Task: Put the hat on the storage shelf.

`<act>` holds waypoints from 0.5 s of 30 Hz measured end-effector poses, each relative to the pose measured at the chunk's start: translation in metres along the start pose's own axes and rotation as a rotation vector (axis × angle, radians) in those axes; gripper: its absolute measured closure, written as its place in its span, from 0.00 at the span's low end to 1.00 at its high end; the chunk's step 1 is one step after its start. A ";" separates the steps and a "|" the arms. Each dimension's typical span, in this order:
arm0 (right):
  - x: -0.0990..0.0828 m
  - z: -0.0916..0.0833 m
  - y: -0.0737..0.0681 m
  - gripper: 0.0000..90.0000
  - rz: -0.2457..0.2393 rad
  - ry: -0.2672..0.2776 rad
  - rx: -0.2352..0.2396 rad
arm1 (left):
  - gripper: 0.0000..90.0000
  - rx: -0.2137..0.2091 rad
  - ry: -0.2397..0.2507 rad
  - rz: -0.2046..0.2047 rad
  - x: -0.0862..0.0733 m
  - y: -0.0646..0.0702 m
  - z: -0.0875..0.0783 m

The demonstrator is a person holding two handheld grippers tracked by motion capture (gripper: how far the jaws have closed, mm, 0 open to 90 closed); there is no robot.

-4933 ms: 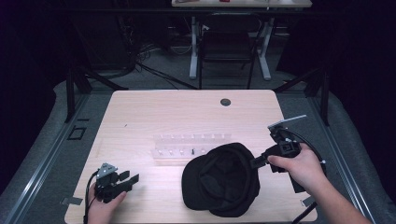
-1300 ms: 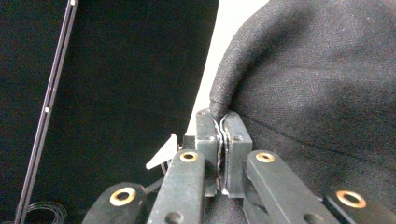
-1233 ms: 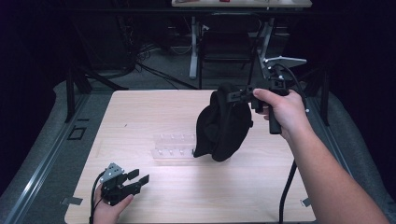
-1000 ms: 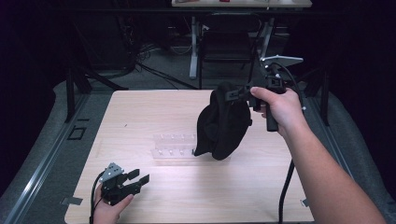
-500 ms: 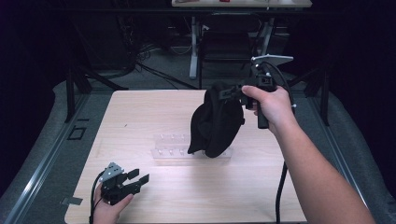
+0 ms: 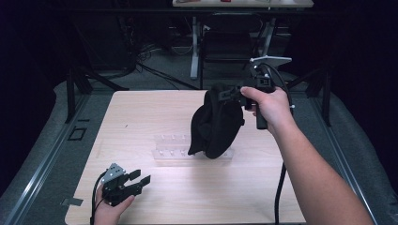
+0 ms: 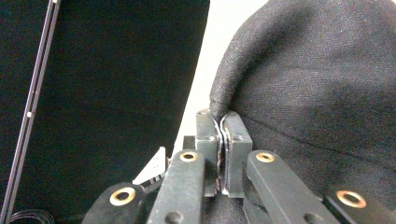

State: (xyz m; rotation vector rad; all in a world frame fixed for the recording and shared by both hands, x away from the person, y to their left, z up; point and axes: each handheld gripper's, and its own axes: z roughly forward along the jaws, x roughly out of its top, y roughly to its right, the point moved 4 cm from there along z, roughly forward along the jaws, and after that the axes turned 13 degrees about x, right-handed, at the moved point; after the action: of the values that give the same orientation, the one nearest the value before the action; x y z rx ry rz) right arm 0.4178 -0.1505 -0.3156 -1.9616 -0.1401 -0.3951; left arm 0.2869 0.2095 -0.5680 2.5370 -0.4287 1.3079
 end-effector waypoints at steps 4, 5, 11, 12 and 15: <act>-0.001 0.002 0.000 0.97 -0.001 -0.003 0.002 | 0.53 -0.009 0.005 0.009 0.004 0.005 -0.001; -0.001 0.002 0.000 0.97 -0.001 -0.004 0.004 | 0.53 -0.009 0.010 0.015 0.005 0.006 -0.001; -0.001 0.010 -0.005 0.97 -0.009 0.003 0.020 | 0.54 -0.034 0.014 0.043 0.018 0.018 -0.001; -0.002 0.011 -0.005 0.97 -0.012 0.001 0.020 | 0.54 -0.036 0.018 0.059 0.021 0.020 0.000; -0.003 0.016 -0.008 0.97 -0.018 -0.001 0.029 | 0.54 -0.053 0.037 0.097 0.035 0.031 0.004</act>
State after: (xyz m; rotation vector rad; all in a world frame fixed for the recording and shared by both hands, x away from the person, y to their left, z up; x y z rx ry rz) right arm 0.4168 -0.1324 -0.3157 -1.9336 -0.1637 -0.4016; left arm 0.2974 0.1748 -0.5390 2.4727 -0.5770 1.3561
